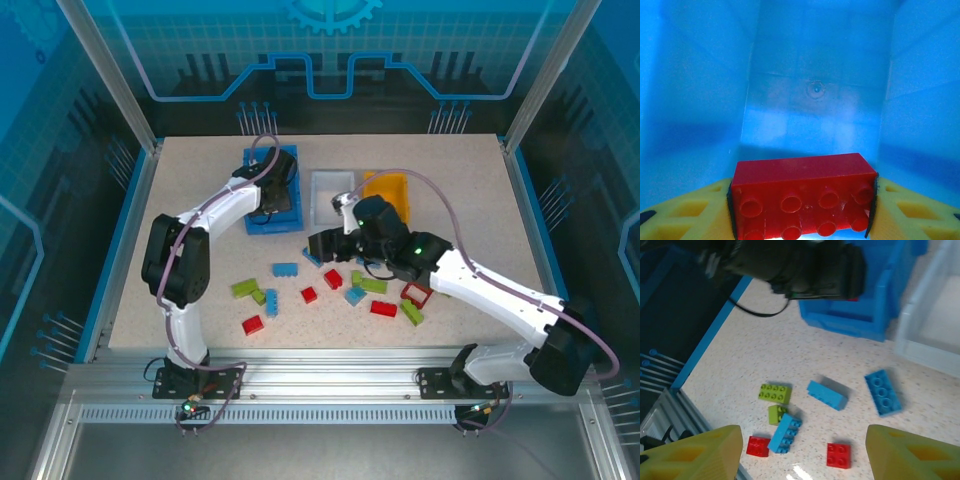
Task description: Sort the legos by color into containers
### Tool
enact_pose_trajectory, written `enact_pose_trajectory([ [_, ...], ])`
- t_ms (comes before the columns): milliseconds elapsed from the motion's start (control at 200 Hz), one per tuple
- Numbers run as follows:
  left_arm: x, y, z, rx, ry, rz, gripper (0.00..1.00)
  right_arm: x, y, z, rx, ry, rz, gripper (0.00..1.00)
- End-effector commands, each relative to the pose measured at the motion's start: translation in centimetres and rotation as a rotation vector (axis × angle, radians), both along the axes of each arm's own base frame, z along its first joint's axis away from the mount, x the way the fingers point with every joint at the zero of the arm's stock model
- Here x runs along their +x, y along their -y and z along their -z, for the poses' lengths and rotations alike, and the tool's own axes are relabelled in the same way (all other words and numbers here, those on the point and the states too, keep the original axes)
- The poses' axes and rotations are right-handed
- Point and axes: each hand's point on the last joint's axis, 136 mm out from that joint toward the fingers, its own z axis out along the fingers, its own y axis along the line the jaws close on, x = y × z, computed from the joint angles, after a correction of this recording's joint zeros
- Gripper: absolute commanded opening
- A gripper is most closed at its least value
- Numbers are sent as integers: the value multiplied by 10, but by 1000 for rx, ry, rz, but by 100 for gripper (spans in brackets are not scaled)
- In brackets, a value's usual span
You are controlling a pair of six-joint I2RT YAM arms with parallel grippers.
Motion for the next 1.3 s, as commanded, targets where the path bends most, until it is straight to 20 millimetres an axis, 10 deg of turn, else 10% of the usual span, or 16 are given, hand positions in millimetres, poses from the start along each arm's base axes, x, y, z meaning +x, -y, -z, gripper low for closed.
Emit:
enact_pose_trajectory([
  [0,-2,-1,21,-6,-57,25,52,0,-17,-16,-30,132,21,68],
  [310,-2,-2,28,-9,-87,27,65,-10,-34,-5,-130,209,42,70],
  [750,-3,5,-20,-34,2,40,82,-2,10,-9,-130,205,143,70],
  [955,-10,18,-71,-90,126,54,78,12,90,0,-170,124,391,66],
  [1125,-33,28,-102,-135,184,67,73,5,199,53,-235,-153,734,64],
  [1296,-82,75,-129,-241,250,226,65,-15,261,96,-184,-372,987,60],
])
